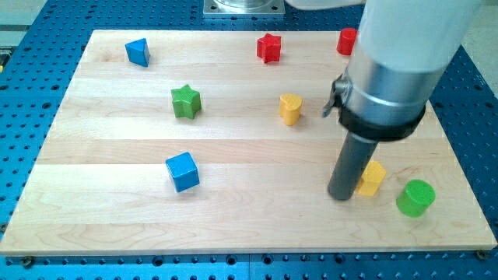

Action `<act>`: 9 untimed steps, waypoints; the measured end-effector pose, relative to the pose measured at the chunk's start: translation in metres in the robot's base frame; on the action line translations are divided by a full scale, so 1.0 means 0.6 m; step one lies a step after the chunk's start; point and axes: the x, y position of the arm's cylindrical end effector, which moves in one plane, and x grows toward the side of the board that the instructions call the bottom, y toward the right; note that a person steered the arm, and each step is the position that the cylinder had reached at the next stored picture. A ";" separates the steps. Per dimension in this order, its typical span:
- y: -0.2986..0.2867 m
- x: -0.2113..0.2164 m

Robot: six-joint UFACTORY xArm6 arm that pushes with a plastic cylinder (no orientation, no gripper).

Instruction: Adjust the hexagon and green circle

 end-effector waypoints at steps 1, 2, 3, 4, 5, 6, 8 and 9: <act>0.075 -0.053; 0.075 -0.063; 0.076 -0.086; 0.093 -0.058; 0.122 -0.056; 0.086 -0.040; 0.094 0.041; 0.105 0.039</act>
